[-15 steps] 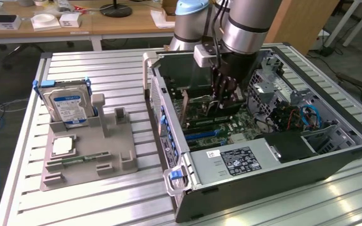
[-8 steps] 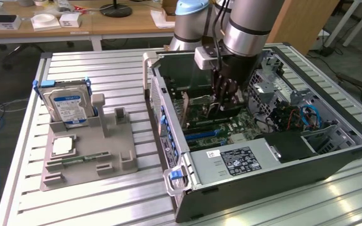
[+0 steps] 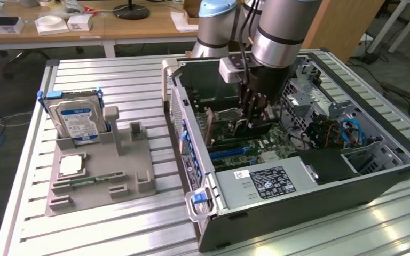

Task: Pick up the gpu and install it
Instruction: 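Insert the gpu into the slot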

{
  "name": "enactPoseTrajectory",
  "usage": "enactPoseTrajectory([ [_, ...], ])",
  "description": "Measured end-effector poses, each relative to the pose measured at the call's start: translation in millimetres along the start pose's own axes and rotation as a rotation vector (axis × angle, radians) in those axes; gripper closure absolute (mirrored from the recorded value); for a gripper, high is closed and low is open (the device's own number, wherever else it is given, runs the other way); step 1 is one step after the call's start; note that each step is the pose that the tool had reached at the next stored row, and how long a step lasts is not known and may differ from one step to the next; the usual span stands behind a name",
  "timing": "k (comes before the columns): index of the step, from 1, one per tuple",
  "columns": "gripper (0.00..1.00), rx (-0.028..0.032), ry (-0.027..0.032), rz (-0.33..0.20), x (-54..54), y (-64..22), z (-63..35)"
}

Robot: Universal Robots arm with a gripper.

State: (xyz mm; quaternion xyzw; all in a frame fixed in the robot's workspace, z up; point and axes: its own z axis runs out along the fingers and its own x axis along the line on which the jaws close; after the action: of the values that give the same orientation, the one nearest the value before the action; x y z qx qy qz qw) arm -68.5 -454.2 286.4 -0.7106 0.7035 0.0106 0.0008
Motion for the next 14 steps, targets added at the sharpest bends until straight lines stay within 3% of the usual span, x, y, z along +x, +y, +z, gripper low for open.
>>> enactPoseTrajectory([
  [8, 0.74, 0.0050, 0.0002, -0.003, 0.1, 2.5, 5.8],
  [14, 0.74, 0.0144, 0.0004, -0.009, 0.1, 3.9, 9.4],
])
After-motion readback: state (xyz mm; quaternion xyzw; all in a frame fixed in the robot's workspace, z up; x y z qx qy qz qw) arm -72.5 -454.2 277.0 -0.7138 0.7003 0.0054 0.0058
